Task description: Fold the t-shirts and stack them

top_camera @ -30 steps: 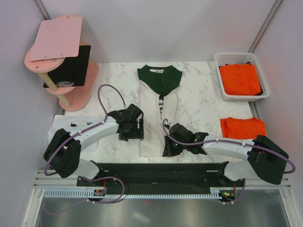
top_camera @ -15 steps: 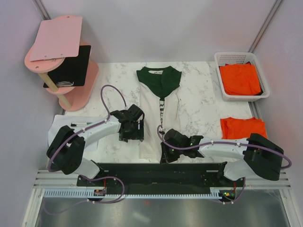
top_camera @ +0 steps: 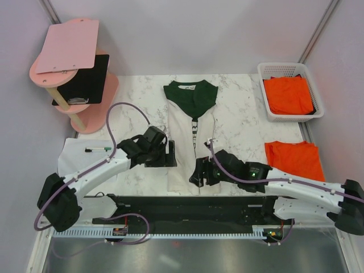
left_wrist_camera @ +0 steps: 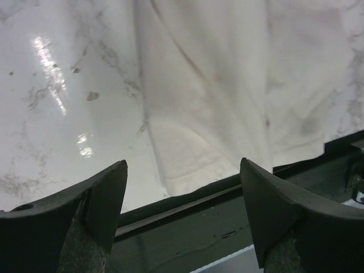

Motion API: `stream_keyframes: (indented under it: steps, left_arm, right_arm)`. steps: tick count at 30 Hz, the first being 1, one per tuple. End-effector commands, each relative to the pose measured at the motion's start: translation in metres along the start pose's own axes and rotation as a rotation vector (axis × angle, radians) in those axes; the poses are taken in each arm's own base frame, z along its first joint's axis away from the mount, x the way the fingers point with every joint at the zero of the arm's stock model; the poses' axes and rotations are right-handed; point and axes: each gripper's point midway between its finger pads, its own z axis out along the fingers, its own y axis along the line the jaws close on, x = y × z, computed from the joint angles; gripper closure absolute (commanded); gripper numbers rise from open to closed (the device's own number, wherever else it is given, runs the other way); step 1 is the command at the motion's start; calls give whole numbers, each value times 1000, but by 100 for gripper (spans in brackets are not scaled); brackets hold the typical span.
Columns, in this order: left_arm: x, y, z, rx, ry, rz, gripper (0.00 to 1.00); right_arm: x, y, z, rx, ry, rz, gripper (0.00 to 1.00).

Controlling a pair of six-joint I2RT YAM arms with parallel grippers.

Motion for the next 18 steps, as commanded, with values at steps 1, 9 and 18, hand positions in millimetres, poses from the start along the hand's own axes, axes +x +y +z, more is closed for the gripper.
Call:
stream_keyframes:
  steps: [1,9,18]
  left_arm:
    - [-2,-42,-15,198,-75,11,15]
    - [15,-22,4,118,-49,-47,15]
    - [28,-103,1,390,0,67,22]
  right_arm:
    - [-45,-16,-28,121,-199,-6,26]
    - [-24,-84,-29,332,-156,101,29]
    - [-28,-108,-28,334,-177,169,31]
